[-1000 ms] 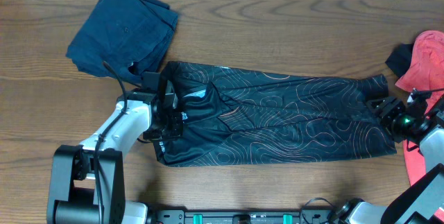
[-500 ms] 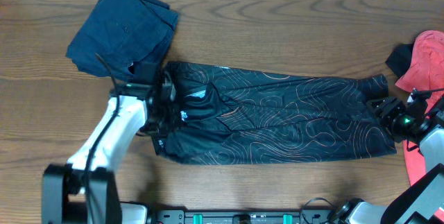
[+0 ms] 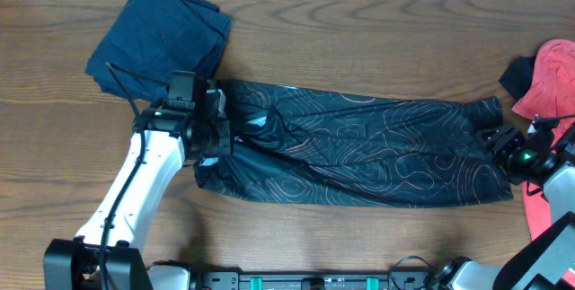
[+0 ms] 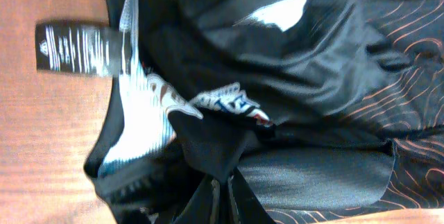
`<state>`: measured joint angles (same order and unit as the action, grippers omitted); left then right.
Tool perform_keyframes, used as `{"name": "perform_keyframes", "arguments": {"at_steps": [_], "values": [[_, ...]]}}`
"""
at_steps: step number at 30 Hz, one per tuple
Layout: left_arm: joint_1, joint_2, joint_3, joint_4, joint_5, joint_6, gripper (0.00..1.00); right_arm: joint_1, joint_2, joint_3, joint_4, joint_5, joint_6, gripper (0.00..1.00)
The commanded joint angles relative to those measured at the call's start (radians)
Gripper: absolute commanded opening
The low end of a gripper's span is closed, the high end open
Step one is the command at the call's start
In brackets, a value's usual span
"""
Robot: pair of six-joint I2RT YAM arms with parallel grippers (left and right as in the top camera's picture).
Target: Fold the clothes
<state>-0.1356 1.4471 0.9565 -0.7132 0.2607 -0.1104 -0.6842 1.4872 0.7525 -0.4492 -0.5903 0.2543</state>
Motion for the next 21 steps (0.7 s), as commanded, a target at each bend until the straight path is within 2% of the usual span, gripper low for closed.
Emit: {"name": "perform_keyframes", "arguments": {"at_steps": [1, 9, 21], "values": [[-0.001, 0.001, 0.010, 0.035, 0.001, 0.042, 0.06, -0.007, 0.005, 0.006, -0.001, 0.000, -0.016, 0.60], [-0.001, 0.008, 0.010, 0.087, -0.024, 0.096, 0.07, -0.008, 0.005, 0.006, -0.001, 0.000, -0.016, 0.60], [-0.001, 0.057, 0.010, 0.090, -0.048, 0.103, 0.07, -0.008, 0.005, 0.006, -0.008, 0.052, -0.016, 0.61]]}}
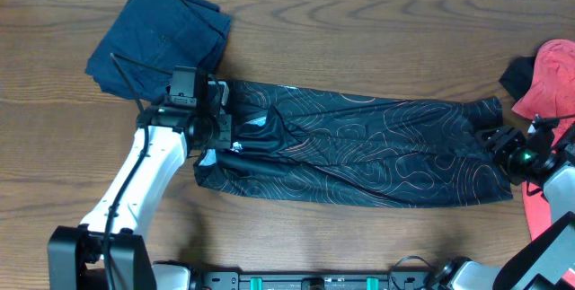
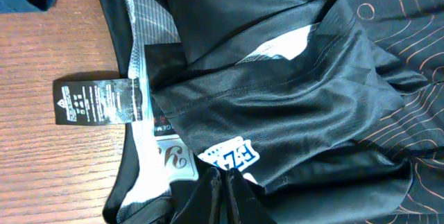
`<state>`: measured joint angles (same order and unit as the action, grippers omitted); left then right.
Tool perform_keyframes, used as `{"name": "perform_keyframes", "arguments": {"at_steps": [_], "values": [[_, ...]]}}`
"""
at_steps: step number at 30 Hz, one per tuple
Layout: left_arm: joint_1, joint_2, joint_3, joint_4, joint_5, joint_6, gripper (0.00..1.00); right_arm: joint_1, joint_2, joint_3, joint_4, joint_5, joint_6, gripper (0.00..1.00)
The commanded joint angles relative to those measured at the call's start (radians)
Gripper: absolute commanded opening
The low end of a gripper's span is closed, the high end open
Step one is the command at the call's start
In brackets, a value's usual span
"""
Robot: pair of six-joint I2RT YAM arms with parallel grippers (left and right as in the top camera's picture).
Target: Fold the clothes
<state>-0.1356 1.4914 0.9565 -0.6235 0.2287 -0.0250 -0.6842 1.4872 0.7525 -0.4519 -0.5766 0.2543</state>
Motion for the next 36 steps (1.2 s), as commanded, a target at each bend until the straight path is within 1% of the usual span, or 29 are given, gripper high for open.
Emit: {"name": "perform_keyframes", "arguments": {"at_steps": [1, 3, 5, 6, 7, 8, 11, 13, 14, 15, 20, 25, 28, 29, 31, 33, 34, 35, 36], "values": [[-0.001, 0.013, 0.010, 0.001, -0.016, 0.017, 0.07, -0.009, 0.005, 0.006, -0.010, 0.061, -0.016, 0.61], [-0.001, 0.013, 0.010, 0.001, -0.016, 0.017, 0.08, -0.010, 0.005, 0.006, -0.023, 0.137, 0.008, 0.61], [-0.001, 0.013, 0.010, 0.001, -0.016, 0.017, 0.15, -0.010, 0.005, 0.006, -0.041, 0.240, 0.036, 0.63], [-0.001, 0.013, 0.010, 0.001, -0.016, 0.017, 0.17, -0.010, 0.005, 0.006, -0.047, 0.280, 0.037, 0.63], [-0.001, 0.013, 0.010, -0.001, -0.015, 0.017, 0.26, -0.010, 0.005, 0.006, -0.048, 0.294, 0.037, 0.63], [-0.001, 0.013, 0.009, -0.003, -0.015, 0.017, 0.30, -0.010, 0.005, 0.006, -0.047, 0.296, 0.037, 0.63], [-0.001, 0.013, -0.004, -0.007, -0.014, 0.016, 0.37, -0.009, 0.005, 0.006, -0.065, 0.318, 0.037, 0.63], [-0.001, 0.013, -0.019, -0.007, 0.002, 0.015, 0.43, -0.009, 0.005, 0.006, -0.098, 0.380, 0.060, 0.56], [-0.001, 0.013, -0.025, -0.007, 0.011, 0.013, 0.46, -0.009, 0.006, 0.005, -0.111, 0.394, 0.079, 0.50], [-0.001, 0.013, -0.034, -0.007, 0.017, 0.013, 0.49, -0.008, 0.009, 0.004, -0.121, 0.392, 0.082, 0.49], [-0.001, 0.013, -0.066, -0.012, 0.018, 0.013, 0.53, -0.008, 0.036, 0.003, -0.143, 0.394, 0.082, 0.50], [-0.001, 0.013, -0.092, -0.019, 0.019, 0.013, 0.53, -0.008, 0.087, 0.002, -0.115, 0.396, 0.082, 0.51], [-0.001, 0.013, -0.103, -0.018, 0.019, 0.013, 0.53, -0.008, 0.130, 0.002, -0.100, 0.393, 0.082, 0.49], [-0.001, 0.013, -0.105, -0.018, 0.019, 0.013, 0.53, -0.008, 0.141, 0.002, -0.097, 0.392, 0.083, 0.44], [-0.001, 0.013, -0.110, -0.017, 0.019, 0.013, 0.53, -0.008, 0.158, 0.002, -0.090, 0.386, 0.083, 0.27], [-0.001, 0.013, -0.119, -0.010, 0.019, 0.013, 0.52, -0.009, 0.159, 0.003, -0.088, 0.386, 0.089, 0.15], [-0.001, 0.013, -0.124, -0.005, 0.019, 0.013, 0.52, -0.012, 0.157, 0.008, -0.090, 0.385, 0.099, 0.08], [-0.001, 0.014, -0.128, -0.001, 0.019, 0.013, 0.52, -0.014, 0.154, 0.014, -0.097, 0.385, 0.106, 0.03], [-0.001, 0.014, -0.134, 0.004, 0.019, 0.013, 0.48, -0.017, 0.150, 0.022, -0.108, 0.381, 0.109, 0.01]]}}
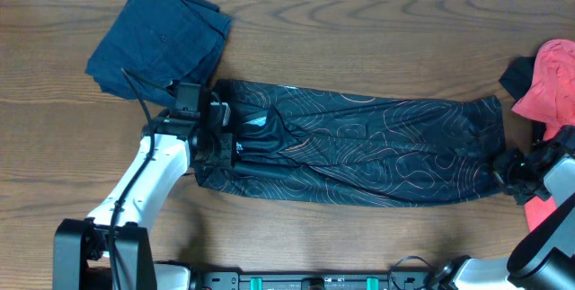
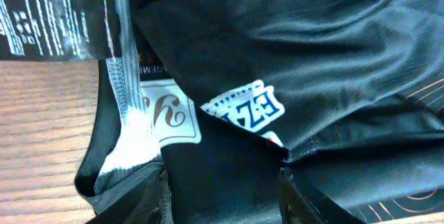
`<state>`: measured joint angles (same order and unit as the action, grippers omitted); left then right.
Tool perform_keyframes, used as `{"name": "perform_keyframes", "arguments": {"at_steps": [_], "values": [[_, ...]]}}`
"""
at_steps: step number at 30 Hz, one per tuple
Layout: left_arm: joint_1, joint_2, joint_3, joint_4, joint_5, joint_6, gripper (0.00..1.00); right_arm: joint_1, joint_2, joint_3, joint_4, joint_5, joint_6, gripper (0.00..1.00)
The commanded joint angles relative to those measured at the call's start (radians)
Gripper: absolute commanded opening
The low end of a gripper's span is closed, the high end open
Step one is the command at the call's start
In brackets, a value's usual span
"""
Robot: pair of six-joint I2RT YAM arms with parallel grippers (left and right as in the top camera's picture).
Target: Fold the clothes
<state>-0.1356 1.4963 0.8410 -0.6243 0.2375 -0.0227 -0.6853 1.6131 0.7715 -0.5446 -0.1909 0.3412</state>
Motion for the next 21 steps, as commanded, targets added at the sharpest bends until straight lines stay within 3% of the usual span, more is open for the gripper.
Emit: {"name": "perform_keyframes", "arguments": {"at_steps": [1, 8, 16, 17, 19, 21], "values": [[-0.001, 0.009, -0.021, 0.005, 0.010, 0.010, 0.46, -0.019, 0.020, 0.014, -0.029, -0.014, 0.021, 0.01], [-0.001, 0.013, -0.022, 0.011, 0.018, 0.010, 0.43, -0.030, -0.022, 0.094, -0.148, -0.060, 0.021, 0.01], [-0.001, 0.020, -0.023, 0.024, 0.017, 0.011, 0.44, -0.030, -0.027, 0.100, -0.164, -0.060, 0.017, 0.01], [-0.001, 0.025, -0.025, 0.030, 0.017, 0.011, 0.40, -0.030, -0.027, 0.100, -0.164, -0.060, 0.017, 0.01], [-0.001, 0.038, -0.029, 0.045, 0.017, 0.011, 0.11, -0.030, -0.027, 0.100, -0.166, -0.060, 0.017, 0.01], [-0.001, 0.050, -0.030, 0.060, 0.017, 0.011, 0.06, -0.030, -0.027, 0.100, -0.167, -0.060, 0.017, 0.01]]}}
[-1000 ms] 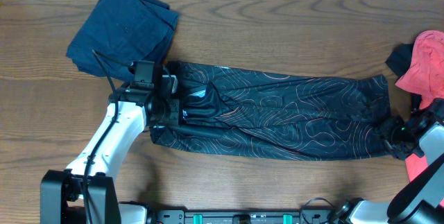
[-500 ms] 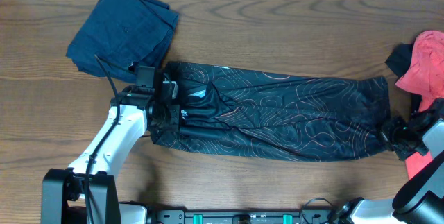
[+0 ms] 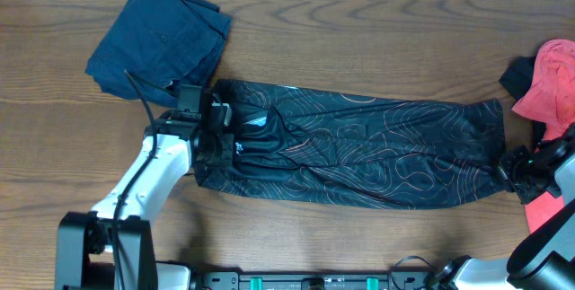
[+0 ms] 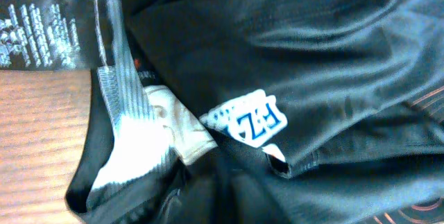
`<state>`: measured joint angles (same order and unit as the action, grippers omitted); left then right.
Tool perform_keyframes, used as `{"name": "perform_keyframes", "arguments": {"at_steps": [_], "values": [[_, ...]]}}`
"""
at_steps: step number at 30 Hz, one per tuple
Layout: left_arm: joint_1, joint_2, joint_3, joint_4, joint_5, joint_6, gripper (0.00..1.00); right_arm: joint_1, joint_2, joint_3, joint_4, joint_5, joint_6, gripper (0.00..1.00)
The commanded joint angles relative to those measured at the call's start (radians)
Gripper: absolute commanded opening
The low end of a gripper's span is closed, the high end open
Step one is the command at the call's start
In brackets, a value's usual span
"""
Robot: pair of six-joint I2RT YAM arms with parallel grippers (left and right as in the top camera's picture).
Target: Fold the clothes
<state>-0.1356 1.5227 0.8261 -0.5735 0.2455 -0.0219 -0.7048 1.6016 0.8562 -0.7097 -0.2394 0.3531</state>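
Black trousers with a thin copper line pattern (image 3: 359, 151) lie stretched lengthwise across the table, waist to the left. My left gripper (image 3: 218, 142) is at the waist end. In the left wrist view it (image 4: 222, 189) is shut on bunched black waist fabric, just below the white and blue label (image 4: 246, 120) and beside the grey waistband (image 4: 114, 92). A black care tag (image 4: 45, 31) hangs out over the wood. My right gripper (image 3: 514, 170) sits at the lower corner of the leg hems; its jaws cannot be made out.
A folded dark blue garment (image 3: 162, 39) lies at the back left, close behind the left arm. A red garment (image 3: 550, 79) with a black piece beside it lies at the right edge, with more red cloth (image 3: 539, 211) near the right arm.
The left gripper's fingers stood open over the waist fabric; now they are shut on it and the white label area is bunched up. The right gripper has hardly moved.
At first the left gripper was shut on waist fabric and the right gripper sat at the upper hem corner. The left stayed shut a moment later. Then it stood open at the waistband, with the right gripper down at the lower hem corner. Now the left grips again.
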Motion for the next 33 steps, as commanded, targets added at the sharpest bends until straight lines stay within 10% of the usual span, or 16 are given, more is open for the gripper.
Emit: {"name": "perform_keyframes", "arguments": {"at_steps": [1, 33], "values": [[-0.001, 0.025, -0.015, 0.015, 0.009, 0.010, 0.06, -0.010, -0.016, 0.015, -0.002, -0.012, 0.005, 0.01], [0.069, -0.008, 0.121, 0.158, 0.009, -0.017, 0.07, -0.010, -0.016, 0.015, -0.041, 0.145, 0.058, 0.06]]}}
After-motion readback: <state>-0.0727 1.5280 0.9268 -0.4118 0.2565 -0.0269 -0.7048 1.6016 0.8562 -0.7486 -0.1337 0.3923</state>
